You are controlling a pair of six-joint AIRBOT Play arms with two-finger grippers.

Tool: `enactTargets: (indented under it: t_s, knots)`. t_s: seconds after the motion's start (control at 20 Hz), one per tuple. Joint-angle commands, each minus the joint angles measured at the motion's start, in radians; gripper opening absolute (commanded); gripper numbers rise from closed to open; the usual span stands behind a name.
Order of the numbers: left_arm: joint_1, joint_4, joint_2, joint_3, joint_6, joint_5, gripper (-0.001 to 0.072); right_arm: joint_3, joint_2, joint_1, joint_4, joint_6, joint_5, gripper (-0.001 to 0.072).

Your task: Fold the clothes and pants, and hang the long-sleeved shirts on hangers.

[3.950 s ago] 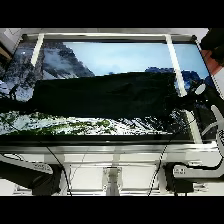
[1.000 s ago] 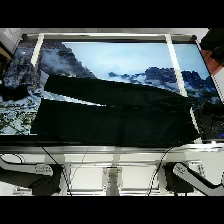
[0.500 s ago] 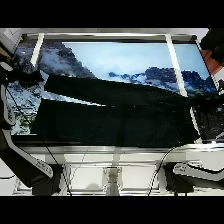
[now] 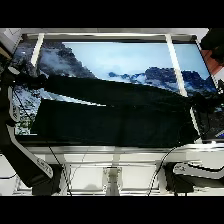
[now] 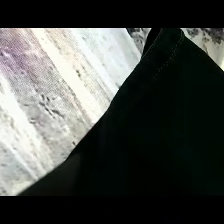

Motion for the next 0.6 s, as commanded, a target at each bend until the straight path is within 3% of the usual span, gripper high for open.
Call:
enactTargets:
  t_s: [0.0, 0.15, 0.25, 0.35, 0.45, 0.55]
  knots:
    - [-0.003, -0.047, -0.009, 0.002, 0.034, -0.039, 0.0027, 0.000, 0.000, 0.000, 0.006, -0.001, 0.000, 0.0478]
    - [0.022, -0.045, 0.051, 0.002, 0.033, -0.076, 0.0026, 0.000, 0.000, 0.000, 0.007, -0.001, 0.016, 0.0468]
    - [0.055, 0.009, 0.129, 0.002, -0.014, -0.131, 0.0025, 0.000, 0.000, 0.000, 0.006, -0.001, 0.033, 0.0468]
    - [0.095, 0.179, 0.196, 0.002, -0.109, -0.287, 0.0025, 0.001, 0.000, 0.002, 0.005, -0.003, 0.031, 0.0468]
    - [0.135, 0.341, 0.218, 0.002, -0.117, -0.481, 0.0026, 0.001, 0.000, 0.009, 0.001, -0.006, 0.026, 0.0468]
    - [0.166, 0.381, 0.208, 0.001, -0.089, -0.625, 0.0027, 0.001, 0.000, 0.015, -0.002, -0.006, 0.020, 0.0468]
